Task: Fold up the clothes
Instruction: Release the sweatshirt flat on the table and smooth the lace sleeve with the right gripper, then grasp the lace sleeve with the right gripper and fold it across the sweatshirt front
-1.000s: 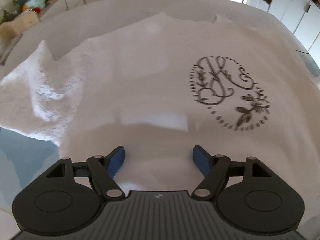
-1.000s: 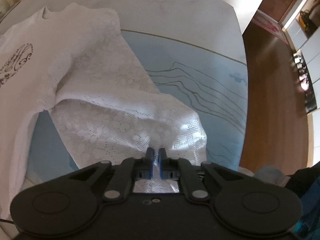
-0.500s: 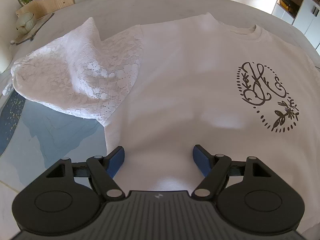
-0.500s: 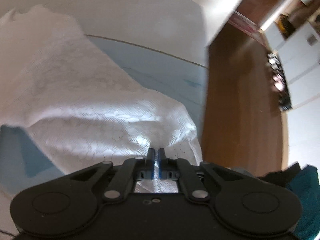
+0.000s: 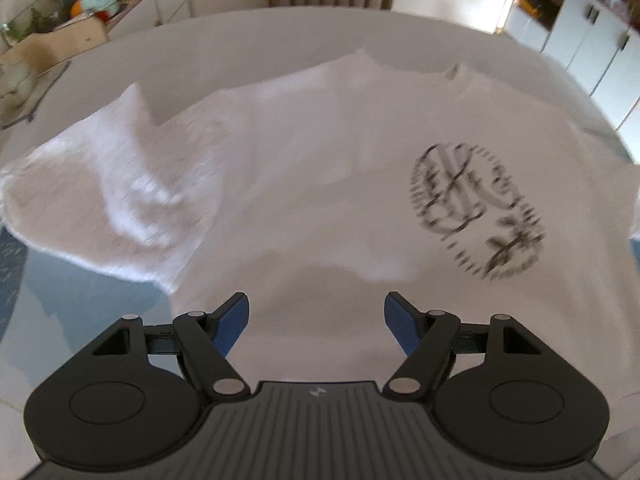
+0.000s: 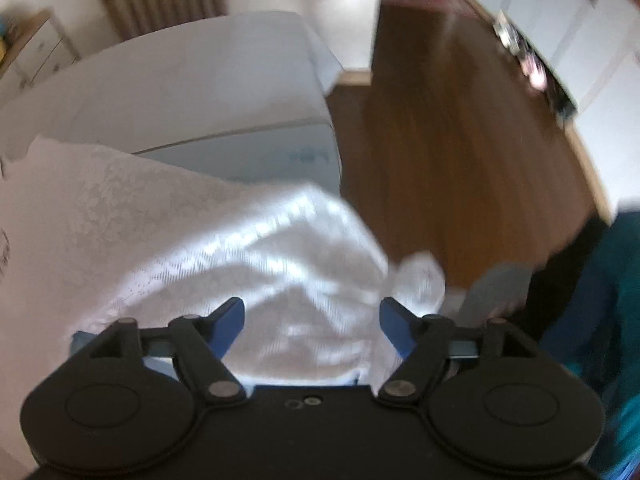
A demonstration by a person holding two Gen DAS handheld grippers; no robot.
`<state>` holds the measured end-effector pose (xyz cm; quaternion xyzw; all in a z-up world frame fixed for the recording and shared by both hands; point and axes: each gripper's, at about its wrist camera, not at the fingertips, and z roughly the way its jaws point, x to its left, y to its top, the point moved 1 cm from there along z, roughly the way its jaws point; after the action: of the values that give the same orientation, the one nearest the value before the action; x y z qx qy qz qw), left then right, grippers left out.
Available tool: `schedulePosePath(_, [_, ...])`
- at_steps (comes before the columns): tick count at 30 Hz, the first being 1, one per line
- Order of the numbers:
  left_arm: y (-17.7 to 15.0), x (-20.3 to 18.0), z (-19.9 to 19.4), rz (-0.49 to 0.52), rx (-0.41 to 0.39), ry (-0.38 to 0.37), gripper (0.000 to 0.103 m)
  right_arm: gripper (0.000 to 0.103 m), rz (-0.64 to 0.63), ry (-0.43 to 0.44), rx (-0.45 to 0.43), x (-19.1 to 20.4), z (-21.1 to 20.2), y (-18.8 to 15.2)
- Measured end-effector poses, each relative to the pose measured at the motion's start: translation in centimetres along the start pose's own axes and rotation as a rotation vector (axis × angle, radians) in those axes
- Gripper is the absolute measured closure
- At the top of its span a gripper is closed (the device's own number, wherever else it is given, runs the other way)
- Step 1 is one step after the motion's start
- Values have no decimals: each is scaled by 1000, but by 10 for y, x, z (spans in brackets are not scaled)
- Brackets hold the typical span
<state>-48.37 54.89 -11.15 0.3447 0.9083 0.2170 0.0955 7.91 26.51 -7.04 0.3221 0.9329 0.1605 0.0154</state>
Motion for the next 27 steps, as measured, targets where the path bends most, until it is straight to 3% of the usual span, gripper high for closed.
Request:
schedulePosePath(5, [7,-12,1,10,-8,-45,29,0,236,70,83,-24,15,-25])
schedulePosePath(9, [7,-22,5,55,0,-52,29,0,311,77,102,-24,28,-34])
schedulePosePath(17, [2,-25,11,111,27,-55,29,0,459,40,60,-20,37,-28])
schedulePosePath(23, [-4,-18,14,116,35,-53,29,0,472,-38,29,-23,33,-25])
schedulePosePath(27, [-7,-15,15,114,38,-68,29,0,351,-89,-80,1,10,-20])
